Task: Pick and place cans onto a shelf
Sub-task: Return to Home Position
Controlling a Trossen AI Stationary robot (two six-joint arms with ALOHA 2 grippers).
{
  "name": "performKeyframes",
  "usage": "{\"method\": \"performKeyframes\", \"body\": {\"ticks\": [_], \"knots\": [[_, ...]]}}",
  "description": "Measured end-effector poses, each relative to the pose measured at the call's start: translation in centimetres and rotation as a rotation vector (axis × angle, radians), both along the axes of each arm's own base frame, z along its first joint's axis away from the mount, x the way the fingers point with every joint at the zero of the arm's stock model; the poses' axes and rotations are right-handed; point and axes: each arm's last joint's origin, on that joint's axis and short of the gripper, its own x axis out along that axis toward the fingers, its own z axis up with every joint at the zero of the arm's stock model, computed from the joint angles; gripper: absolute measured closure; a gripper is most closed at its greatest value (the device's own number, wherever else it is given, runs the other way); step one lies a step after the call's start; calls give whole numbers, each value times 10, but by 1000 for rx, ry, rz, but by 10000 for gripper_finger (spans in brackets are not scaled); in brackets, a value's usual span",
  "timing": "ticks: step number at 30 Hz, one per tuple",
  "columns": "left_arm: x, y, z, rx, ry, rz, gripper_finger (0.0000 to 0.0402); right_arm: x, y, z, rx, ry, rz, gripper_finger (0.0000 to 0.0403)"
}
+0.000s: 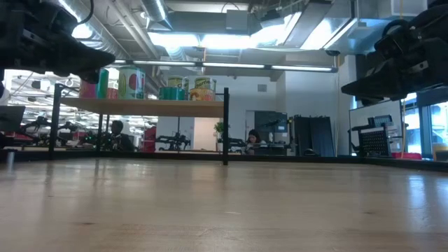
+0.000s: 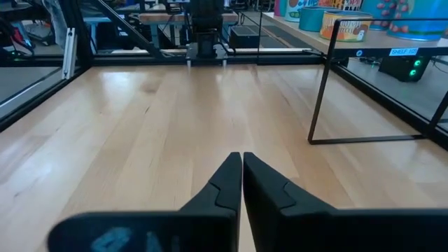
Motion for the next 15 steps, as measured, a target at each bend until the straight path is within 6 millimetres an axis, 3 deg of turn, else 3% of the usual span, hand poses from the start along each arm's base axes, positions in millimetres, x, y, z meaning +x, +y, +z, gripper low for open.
{"method": "performKeyframes", "body": {"ticks": [15], "knots": [[0,1,0,-2,0,36,401,0,0,0,-1,-1,0,385]]}}
